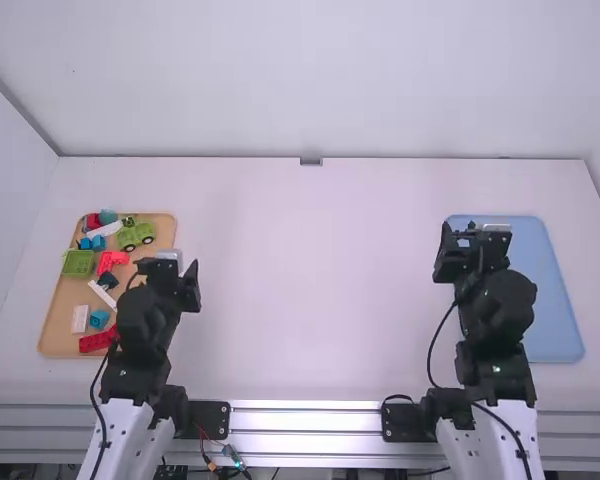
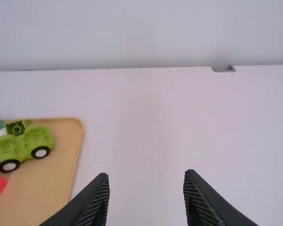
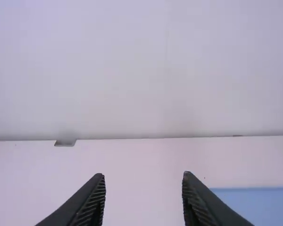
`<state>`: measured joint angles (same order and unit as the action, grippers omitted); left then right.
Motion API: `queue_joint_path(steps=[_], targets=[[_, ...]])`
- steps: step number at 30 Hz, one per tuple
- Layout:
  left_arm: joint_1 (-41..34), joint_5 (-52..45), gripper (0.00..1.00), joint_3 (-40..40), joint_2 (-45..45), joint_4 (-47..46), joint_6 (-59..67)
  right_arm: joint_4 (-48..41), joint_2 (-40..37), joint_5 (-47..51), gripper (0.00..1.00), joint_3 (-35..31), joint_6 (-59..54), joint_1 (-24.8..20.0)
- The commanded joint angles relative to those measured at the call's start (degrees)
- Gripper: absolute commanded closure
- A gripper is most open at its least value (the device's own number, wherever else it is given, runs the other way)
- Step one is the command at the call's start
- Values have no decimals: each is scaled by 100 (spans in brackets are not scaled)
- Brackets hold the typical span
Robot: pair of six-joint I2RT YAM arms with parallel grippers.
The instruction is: Assemble lego blocks to make yellow taxi
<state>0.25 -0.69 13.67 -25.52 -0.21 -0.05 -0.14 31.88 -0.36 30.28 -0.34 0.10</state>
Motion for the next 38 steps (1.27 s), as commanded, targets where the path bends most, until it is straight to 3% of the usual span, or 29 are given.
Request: queue_joint_path(steps=[1, 11, 20, 29, 38], targets=[[-25, 69, 63, -282, 302, 21, 5, 14, -300, 36, 63, -343, 34, -10], [-25, 69, 82, -1366, 1385, 21, 5, 14, -1476, 36, 84, -1520, 34, -10], [-25, 69, 95, -1367, 2126, 21, 5, 14, -2323, 36, 98, -2367, 34, -10], [-25, 69, 100, -1367, 2552, 21, 5, 14, -2917, 36, 100, -2960, 34, -10], [-25, 69, 100, -1367, 2552, 21, 5, 14, -3188, 36, 100, -3028, 34, -10]])
